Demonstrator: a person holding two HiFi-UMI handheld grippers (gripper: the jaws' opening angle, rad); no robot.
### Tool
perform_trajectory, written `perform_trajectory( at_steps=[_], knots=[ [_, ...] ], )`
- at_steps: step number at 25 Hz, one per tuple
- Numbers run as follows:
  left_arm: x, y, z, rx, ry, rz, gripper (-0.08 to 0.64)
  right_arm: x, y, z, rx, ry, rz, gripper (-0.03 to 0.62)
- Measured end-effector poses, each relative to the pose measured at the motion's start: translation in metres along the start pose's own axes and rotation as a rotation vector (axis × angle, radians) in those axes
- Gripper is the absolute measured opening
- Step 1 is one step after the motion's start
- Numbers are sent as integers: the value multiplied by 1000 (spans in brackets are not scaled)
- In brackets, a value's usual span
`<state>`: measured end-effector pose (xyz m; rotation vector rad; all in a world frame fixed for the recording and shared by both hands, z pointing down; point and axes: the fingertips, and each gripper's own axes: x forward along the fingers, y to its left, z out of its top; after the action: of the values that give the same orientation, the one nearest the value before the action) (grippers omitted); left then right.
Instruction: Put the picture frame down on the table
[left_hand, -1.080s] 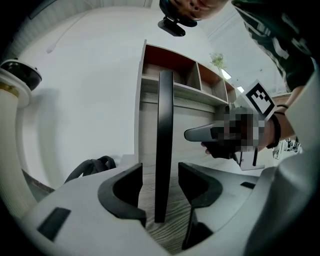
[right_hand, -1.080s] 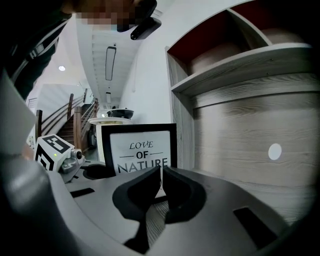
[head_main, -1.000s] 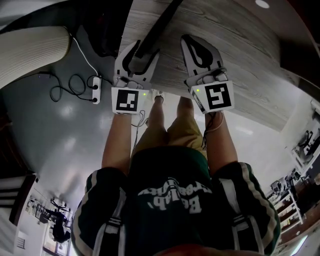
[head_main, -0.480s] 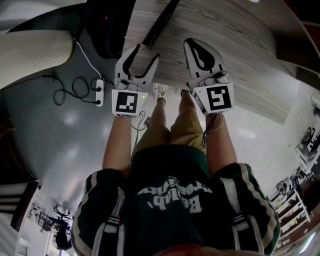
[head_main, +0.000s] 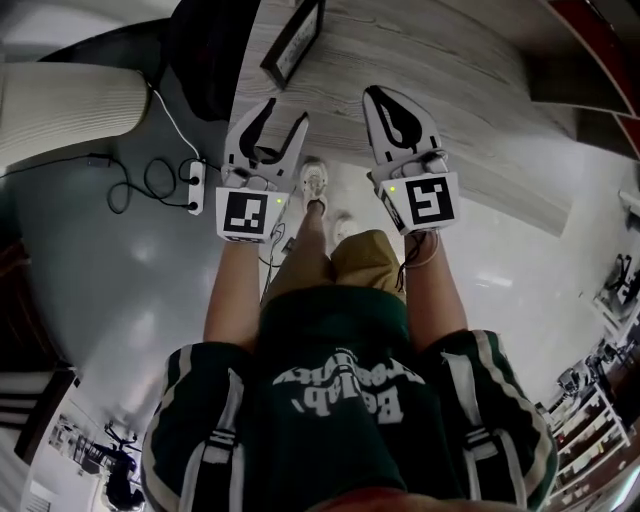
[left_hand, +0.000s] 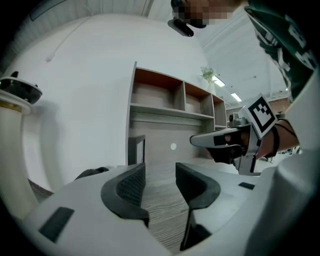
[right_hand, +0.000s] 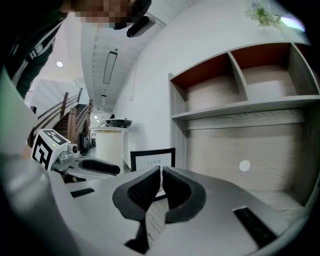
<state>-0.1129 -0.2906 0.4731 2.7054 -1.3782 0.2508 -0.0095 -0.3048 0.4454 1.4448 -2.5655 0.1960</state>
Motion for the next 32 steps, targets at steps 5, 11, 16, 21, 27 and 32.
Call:
perform_trajectory(
  at_steps=[5,11,16,21,27,32],
  knots=[
    [-14,-36,30,-5,-43,39,135,-46,0,12,-14,-45,13,41],
    [-50,-92,54,23,-58,73,45,-128,4,25,-21,-68,0,41],
    [-85,-136,72,28,-50,86,18,-191,10,32,-21,-56,-29,41],
    [-114,-172,93,41,-45,74,18,-232,21,50,-46,-133,-22,41],
    [-149,-210,118,81,-39,43,18,-274,32,74,-80,-177,-33,41],
    [-180,-239,141,101,-47,15,18,-310,47,93,-122,-152,-49,41]
  ],
)
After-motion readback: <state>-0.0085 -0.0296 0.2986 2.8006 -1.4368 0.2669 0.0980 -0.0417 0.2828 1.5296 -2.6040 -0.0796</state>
